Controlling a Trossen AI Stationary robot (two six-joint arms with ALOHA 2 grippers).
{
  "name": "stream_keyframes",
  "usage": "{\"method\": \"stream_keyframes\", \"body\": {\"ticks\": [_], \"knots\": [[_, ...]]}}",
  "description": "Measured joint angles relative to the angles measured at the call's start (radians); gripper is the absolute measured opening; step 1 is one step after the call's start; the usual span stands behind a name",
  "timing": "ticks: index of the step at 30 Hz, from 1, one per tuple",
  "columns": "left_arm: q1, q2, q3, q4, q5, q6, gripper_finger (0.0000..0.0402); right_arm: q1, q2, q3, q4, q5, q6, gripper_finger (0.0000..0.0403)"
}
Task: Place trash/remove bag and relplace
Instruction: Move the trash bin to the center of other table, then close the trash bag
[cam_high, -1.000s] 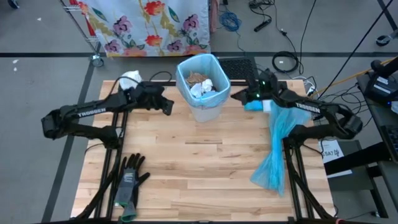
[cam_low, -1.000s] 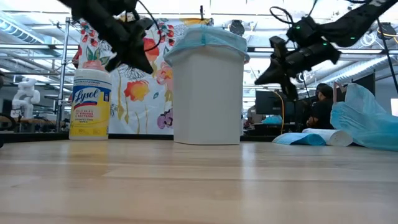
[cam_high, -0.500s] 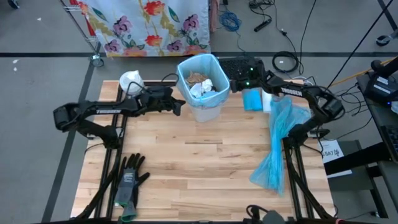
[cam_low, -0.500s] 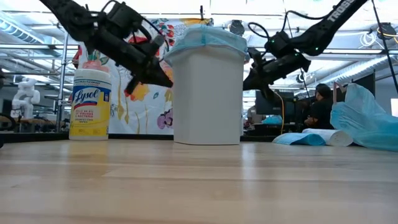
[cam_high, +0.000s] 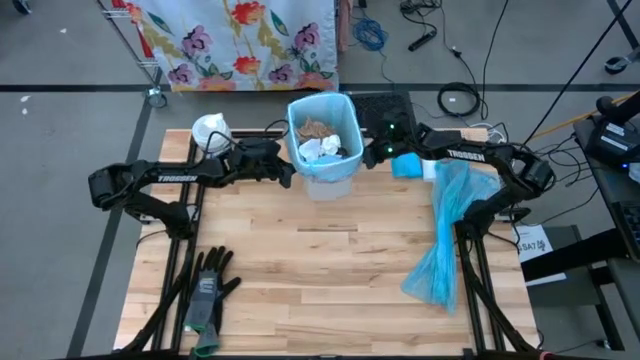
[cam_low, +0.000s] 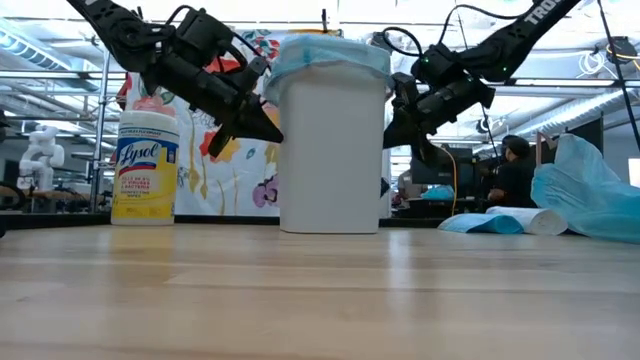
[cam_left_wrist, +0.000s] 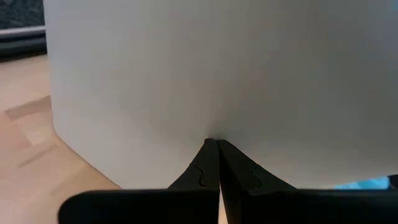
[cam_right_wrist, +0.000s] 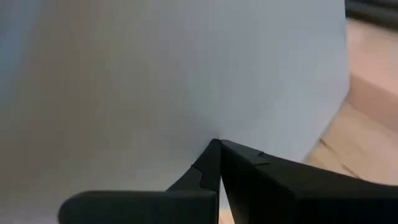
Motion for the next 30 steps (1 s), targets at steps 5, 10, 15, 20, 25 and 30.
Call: {"method": "stream_keyframes", "body": {"ticks": [5, 10, 15, 20, 25, 30], "knots": [[-0.037, -0.029, 0.000, -0.069, 0.008, -0.016, 0.0000, 0.065, -0.063, -0.001, -0.103, 0.099, -0.019, 0.0000], [-0.088, -0.062, 0.000, -0.122, 0.005, -0.017, 0.0000, 0.122, -0.130, -0.002, -0.162, 0.143, -0.019, 0.0000], [-0.131, -0.090, 0.001, -0.183, -0.007, -0.017, 0.0000, 0.212, -0.163, -0.002, -0.200, 0.192, 0.005, 0.0000], [-0.176, -0.118, 0.001, -0.238, -0.030, -0.039, 0.0000, 0.313, -0.167, -0.002, -0.205, 0.246, 0.054, 0.0000], [-0.229, -0.151, 0.002, -0.325, -0.054, -0.067, 0.0000, 0.387, -0.176, -0.002, -0.272, 0.319, 0.103, 0.0000], [-0.278, -0.199, 0.002, -0.440, -0.124, -0.078, 0.0000, 0.420, -0.259, -0.001, -0.369, 0.405, 0.152, 0.0000]]}}
